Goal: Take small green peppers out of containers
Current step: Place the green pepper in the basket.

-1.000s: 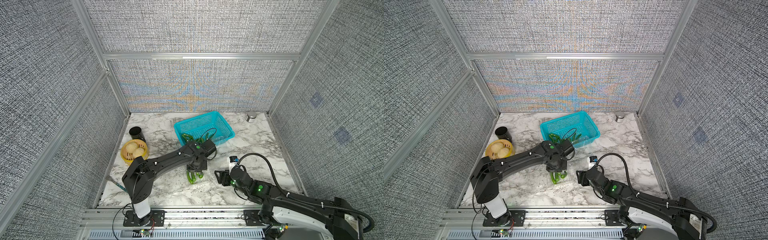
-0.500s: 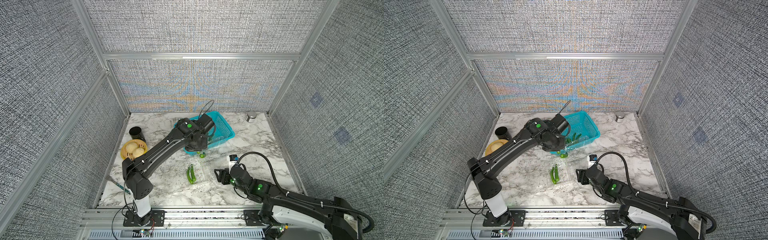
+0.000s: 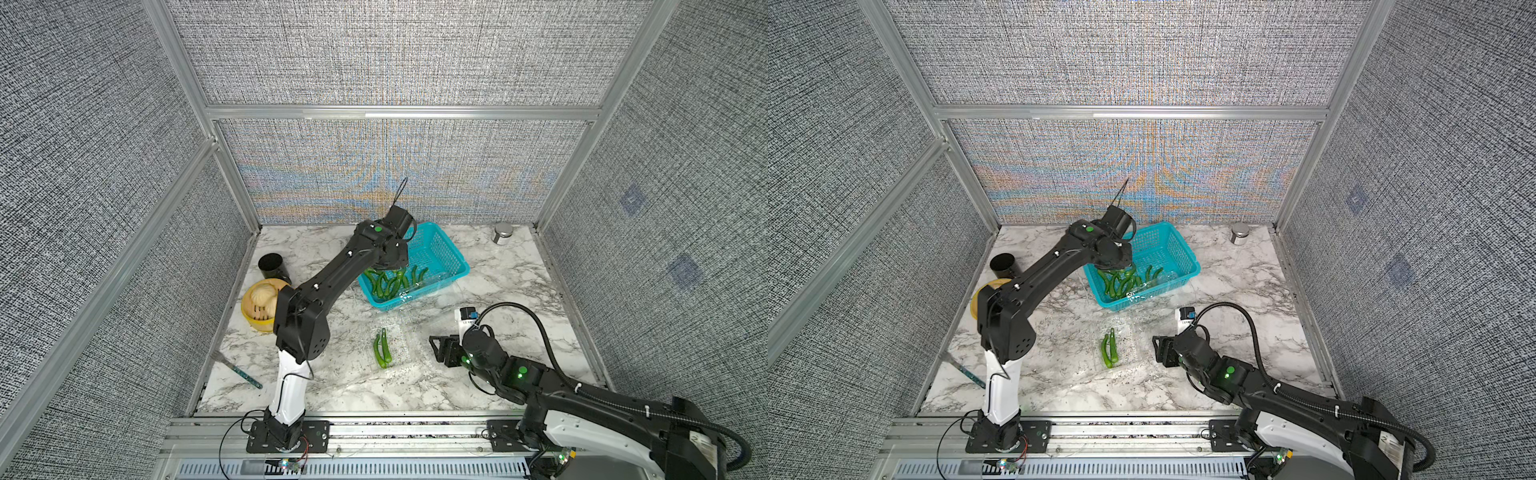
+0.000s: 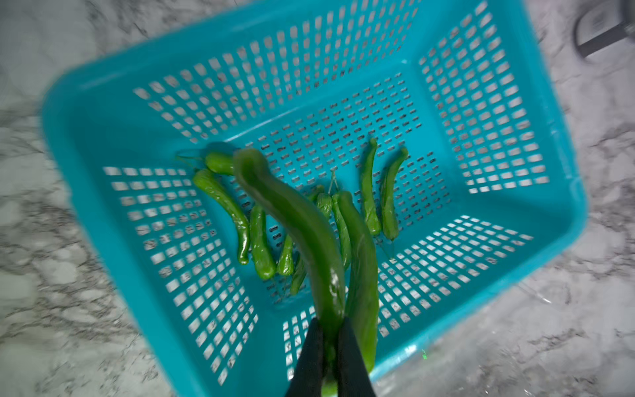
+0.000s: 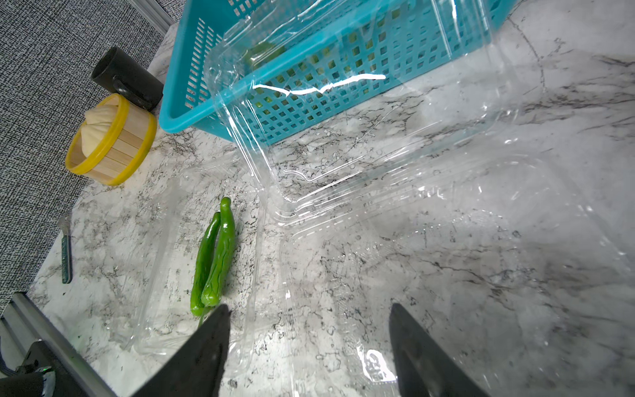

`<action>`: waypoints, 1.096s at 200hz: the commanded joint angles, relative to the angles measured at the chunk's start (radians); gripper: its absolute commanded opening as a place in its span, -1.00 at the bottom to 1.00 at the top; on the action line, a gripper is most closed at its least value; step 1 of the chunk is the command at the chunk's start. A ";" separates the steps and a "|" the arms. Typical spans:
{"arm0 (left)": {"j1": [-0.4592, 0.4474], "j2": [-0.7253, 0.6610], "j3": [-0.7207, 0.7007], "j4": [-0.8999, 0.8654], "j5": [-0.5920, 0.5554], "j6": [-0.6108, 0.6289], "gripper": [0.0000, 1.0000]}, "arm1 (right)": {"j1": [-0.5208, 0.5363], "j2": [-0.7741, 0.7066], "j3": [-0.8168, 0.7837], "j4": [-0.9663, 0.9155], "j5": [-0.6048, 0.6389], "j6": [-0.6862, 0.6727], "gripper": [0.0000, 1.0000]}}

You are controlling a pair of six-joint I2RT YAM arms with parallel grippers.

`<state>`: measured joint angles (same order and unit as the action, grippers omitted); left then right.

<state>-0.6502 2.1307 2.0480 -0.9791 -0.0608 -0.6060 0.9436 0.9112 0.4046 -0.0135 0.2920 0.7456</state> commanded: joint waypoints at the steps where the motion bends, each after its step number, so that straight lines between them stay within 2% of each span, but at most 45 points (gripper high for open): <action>1: 0.025 0.066 0.000 0.046 0.038 -0.006 -1.00 | 0.000 -0.017 0.002 -0.022 0.008 -0.002 0.46; 31: 0.034 0.149 0.007 0.057 0.057 -0.027 -0.99 | -0.001 -0.045 -0.003 -0.049 0.016 0.003 0.46; 38: 0.033 0.156 0.001 0.066 0.061 -0.031 -0.80 | 0.000 -0.052 -0.003 -0.056 0.019 0.003 0.46; 56: 0.034 0.152 -0.008 0.072 0.063 -0.030 -0.01 | -0.001 -0.067 -0.003 -0.071 0.024 0.003 0.46; 64: 0.034 0.143 -0.011 0.070 0.060 -0.028 0.29 | -0.001 -0.070 -0.004 -0.076 0.026 0.003 0.46; 74: 0.033 0.125 -0.014 0.067 0.050 -0.026 0.55 | -0.001 -0.074 -0.006 -0.079 0.027 0.005 0.46; 85: 0.034 0.107 -0.009 0.048 0.035 -0.027 0.68 | -0.001 -0.074 -0.008 -0.077 0.026 0.008 0.46; 123: 0.026 -0.015 -0.011 -0.048 -0.035 -0.019 0.71 | -0.001 -0.071 -0.013 -0.059 0.021 0.015 0.46; 142: -0.017 -0.107 -0.039 -0.118 -0.124 -0.012 0.64 | -0.001 -0.069 -0.014 -0.051 0.021 0.015 0.46; 154: -0.045 -0.170 -0.073 -0.160 -0.138 -0.021 0.61 | 0.000 -0.065 -0.015 -0.047 0.020 0.015 0.46; 194: -0.166 -0.354 -0.302 -0.180 -0.114 -0.111 0.52 | -0.003 -0.048 -0.027 -0.014 0.021 0.016 0.46; 219: -0.207 -0.434 -0.497 -0.085 -0.036 -0.174 0.38 | -0.002 -0.038 -0.031 -0.003 0.013 0.020 0.46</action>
<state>-0.8364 1.7466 1.6779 -1.1145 -0.1493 -0.7052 0.9424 0.8673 0.3782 -0.0479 0.3035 0.7609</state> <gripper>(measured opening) 0.720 0.732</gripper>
